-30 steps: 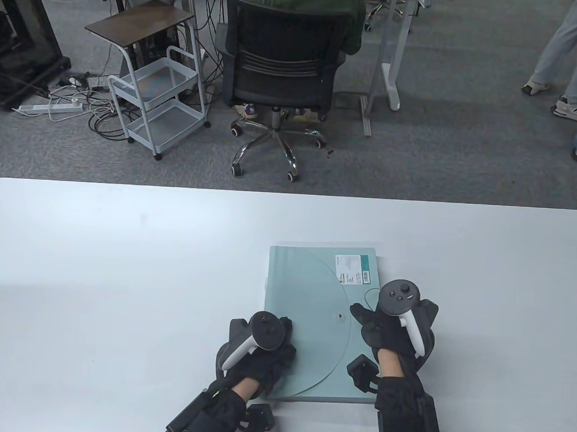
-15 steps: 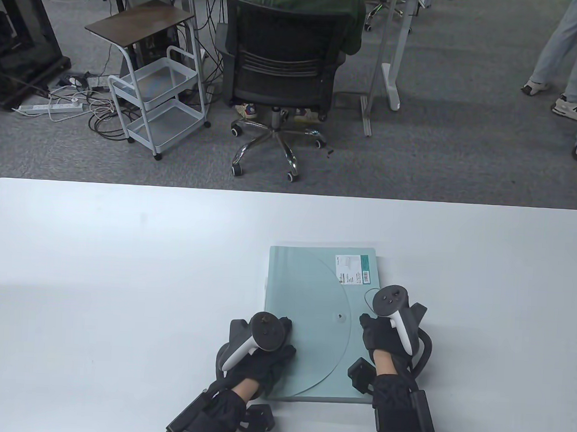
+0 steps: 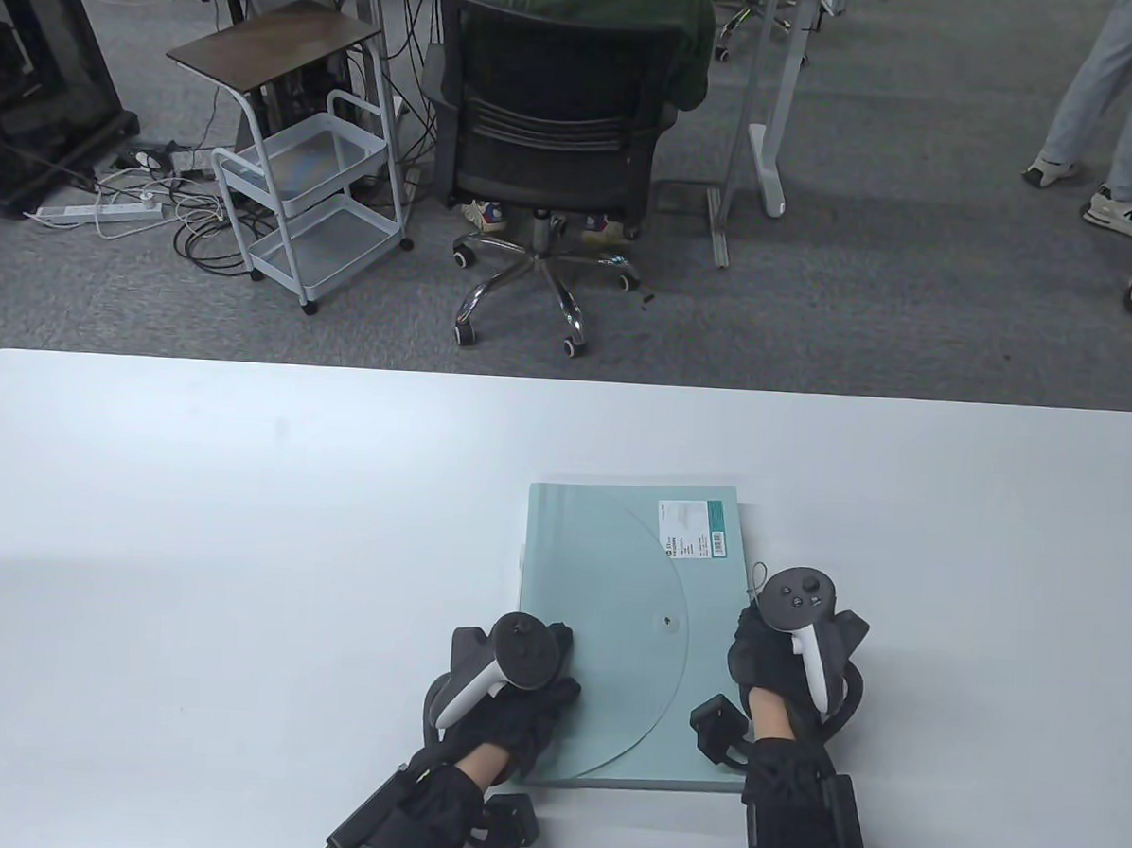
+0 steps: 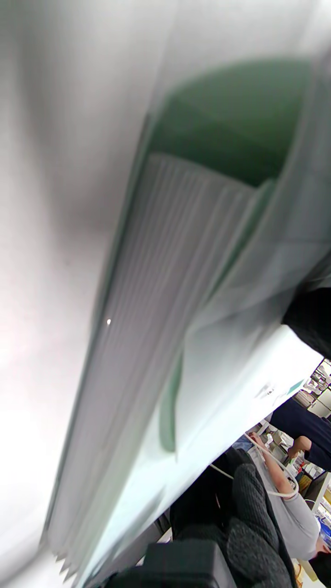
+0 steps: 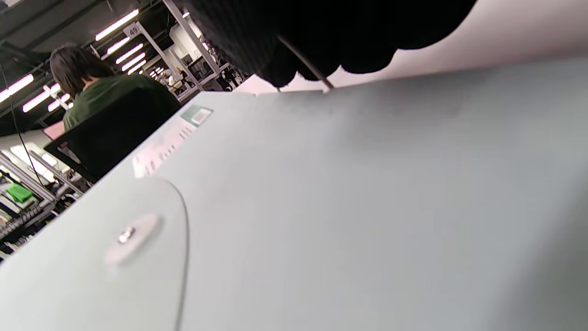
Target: Sort materials into accordion folder compartments
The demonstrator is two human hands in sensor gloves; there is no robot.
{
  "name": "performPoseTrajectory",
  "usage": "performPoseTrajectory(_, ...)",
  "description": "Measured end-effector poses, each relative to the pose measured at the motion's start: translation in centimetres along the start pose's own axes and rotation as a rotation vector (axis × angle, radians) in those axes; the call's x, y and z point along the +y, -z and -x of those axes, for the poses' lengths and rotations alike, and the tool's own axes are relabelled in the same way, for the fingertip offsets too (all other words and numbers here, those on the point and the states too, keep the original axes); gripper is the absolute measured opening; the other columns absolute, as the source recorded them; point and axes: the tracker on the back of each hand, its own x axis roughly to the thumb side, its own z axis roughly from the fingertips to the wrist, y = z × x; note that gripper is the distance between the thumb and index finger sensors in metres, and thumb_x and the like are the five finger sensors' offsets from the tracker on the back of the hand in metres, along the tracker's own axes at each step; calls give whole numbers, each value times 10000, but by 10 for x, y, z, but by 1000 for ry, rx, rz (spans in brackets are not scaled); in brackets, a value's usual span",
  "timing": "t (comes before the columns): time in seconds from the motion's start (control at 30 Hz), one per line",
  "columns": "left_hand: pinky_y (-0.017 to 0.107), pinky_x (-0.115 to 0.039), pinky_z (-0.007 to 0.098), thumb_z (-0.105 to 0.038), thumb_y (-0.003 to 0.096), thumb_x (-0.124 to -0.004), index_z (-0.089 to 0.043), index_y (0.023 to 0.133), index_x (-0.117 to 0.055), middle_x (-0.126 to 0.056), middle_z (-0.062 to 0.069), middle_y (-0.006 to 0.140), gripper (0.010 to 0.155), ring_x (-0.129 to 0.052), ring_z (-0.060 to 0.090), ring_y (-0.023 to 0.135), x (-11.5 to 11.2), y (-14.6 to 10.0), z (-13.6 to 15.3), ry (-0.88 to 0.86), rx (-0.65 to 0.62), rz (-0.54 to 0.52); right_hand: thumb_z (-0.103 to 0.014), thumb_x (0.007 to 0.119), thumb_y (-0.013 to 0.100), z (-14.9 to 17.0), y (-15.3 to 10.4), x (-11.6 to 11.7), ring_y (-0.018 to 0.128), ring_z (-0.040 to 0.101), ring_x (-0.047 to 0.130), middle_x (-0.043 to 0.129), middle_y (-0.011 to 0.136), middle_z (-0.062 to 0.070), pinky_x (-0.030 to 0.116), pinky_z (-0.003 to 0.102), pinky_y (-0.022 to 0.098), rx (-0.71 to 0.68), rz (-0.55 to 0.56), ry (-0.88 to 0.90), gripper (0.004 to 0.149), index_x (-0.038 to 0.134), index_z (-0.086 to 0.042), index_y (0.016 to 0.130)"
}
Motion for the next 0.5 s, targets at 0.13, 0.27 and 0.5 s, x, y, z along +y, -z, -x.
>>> performPoseTrajectory(0.13,694,-241,760,-305,734,-568,-218,1211,-184,-70,469,1169,618,-86,729,989,0,0,0,0,0,-1,-203,609,660,3,-1,-5,908,519,638,576,1115,199,558,651,639,0,3,32,383,654,-111,1029)
performPoseTrajectory(0.27,694,-241,759,-306,735,-567,-220,1211,-183,-68,467,1170,618,-84,728,989,0,0,0,1,1,-1,-192,604,658,1,-3,-13,910,520,631,574,1106,212,551,659,637,-18,22,81,380,648,-100,1025)
performPoseTrajectory(0.5,694,-239,759,-306,734,-567,-219,1210,-185,-68,466,1169,617,-84,727,989,0,0,0,4,3,-1,-152,603,650,-11,-12,-26,916,512,625,561,1096,224,538,678,630,-131,42,238,366,637,-91,1009)
